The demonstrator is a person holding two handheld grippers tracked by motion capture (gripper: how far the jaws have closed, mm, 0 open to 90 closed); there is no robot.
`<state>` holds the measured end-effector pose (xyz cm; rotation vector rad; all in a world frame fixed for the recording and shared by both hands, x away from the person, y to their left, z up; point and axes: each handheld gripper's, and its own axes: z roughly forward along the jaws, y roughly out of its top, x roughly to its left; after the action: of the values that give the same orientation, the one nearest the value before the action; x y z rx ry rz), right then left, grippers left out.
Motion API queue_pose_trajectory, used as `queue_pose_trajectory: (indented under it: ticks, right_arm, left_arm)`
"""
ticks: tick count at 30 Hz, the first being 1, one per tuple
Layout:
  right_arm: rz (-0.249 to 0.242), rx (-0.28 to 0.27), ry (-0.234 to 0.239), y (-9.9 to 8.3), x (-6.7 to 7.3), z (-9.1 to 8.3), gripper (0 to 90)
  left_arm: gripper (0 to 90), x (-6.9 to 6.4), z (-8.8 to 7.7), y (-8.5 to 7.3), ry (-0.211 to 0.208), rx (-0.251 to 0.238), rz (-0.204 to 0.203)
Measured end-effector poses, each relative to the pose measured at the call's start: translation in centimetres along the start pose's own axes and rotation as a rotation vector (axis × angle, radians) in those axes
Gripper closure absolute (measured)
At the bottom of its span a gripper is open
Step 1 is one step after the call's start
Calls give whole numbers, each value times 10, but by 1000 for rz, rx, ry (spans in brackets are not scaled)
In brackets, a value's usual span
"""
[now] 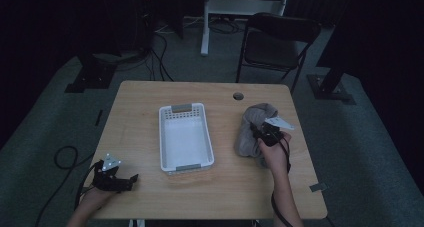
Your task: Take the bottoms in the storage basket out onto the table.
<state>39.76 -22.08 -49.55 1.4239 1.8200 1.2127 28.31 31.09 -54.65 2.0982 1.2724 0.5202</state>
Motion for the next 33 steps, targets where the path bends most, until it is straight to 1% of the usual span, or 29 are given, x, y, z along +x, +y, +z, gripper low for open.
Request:
queue_pose_trajectory:
  ticks: [5,7,9,12,14,15,16,19,20,21,22,23,25,28,31,32,33]
  right_arm:
    - [1,32,-17,-13,-4,10,649]
    - [12,42,-22,-17,-7,13,644]
    - [16,58,-39,-21,-9,16,637]
    - [36,80,-56,-25,-13,17,626]
    - [48,82,-51,-27,-16,17,607]
    - [43,79,-55,-28,-16,17,587]
    - [37,84,-57,-28,-17,17,546]
    - [38,78,-66,-28,-19,17,478]
    - [35,82,-62,-28,-19,17,429]
    - [28,82,-59,-28,-20,17,403]
    - [9,82,-51,-29,-21,18,398]
    - [0,89,-55,-29,-21,17,362]
    - [-4,93,-57,-30,-23,17,324]
    - [3,99,-57,-31,-26,17,297]
    - [-8,102,-71,-30,-28,15,272]
    - [-16,100,-65,-30,-28,14,270]
    - [-4,98,-59,-30,-29,14,262]
  left_arm:
    - [7,0,0,0,0,0,0]
    - [7,0,0,0,0,0,0]
    - [7,0,0,0,0,0,0]
    - [7,0,0,0,0,0,0]
    - [7,0,0,0,0,0,0]
    - [7,0,0,0,0,0,0]
    - [7,0,0,0,0,0,0]
    - [7,0,0,0,0,0,0]
    - [7,0,0,0,0,0,0]
    - [7,0,0,0,0,0,0]
    - [7,0,0,0,0,0,0]
    - [7,0,0,0,0,0,0]
    - [7,0,0,0,0,0,0]
    - [7,0,0,0,0,0,0]
    - [7,0,0,0,0,0,0]
    - [7,0,0,0,0,0,0]
    - [7,0,0,0,0,0,0]
